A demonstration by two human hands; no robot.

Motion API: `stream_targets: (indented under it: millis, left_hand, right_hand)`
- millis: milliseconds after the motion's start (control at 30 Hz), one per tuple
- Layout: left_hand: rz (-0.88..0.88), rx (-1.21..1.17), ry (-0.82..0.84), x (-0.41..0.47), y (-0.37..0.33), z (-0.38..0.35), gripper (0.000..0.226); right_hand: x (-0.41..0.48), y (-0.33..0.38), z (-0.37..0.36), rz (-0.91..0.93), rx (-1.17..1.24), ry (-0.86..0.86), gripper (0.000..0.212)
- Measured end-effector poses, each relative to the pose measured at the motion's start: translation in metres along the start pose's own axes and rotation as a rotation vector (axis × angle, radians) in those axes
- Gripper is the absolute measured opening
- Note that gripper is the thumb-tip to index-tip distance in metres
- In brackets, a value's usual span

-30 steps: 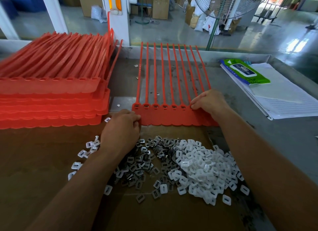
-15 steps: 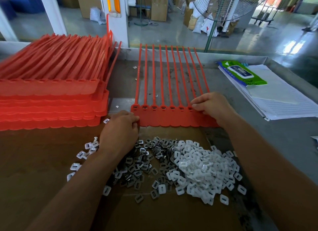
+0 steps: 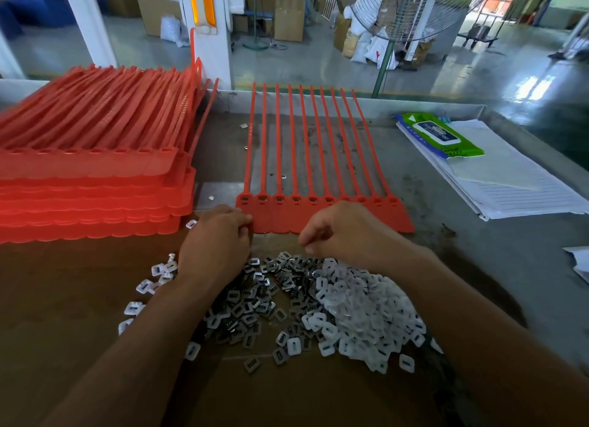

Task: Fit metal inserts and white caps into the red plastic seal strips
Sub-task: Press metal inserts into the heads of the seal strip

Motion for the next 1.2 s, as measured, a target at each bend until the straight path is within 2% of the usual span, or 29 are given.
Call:
stream_targets:
  millis: [200,500,633,1033,1200]
  left_hand:
    - [-0.005,-0.007,-0.009,0.0,0.001,0.0,0.026]
    - [0.0,0.001,-0.006,0.0,0.001,0.0,0.027]
    - [-0.005,0.002,-0.007,0.0,0.002,0.0,0.027]
    - [-0.02,0.007,-0.016,0.0,0.0,0.0,0.026]
    - [-0.017,0.007,-0.017,0.0,-0.001,0.0,0.026]
  right_hand:
    - [0.004,0.003,-0.015,0.01,-0.041,0.037,0.017]
    - [0.003,0.0,-0.015,0.029,-0.036,0.03,0.004]
    - [0.001,-0.002,-0.014,0.051,0.027,0.013,0.014]
    - [-0.002,-0.001,-0.015,0.05,0.016,0.047,0.012]
    - [-0.003,-0.003,-0.015,0.036,-0.023,0.063,0.018]
Point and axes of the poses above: each hand's wrist, its own x-axis towards the middle knuckle, its own z-axis out of the back of the hand, y = z × x, the point moved 5 cm from there along x, towards the middle knuckle, and after that the axes turned 8 degrees about y, right-handed, at the moved point
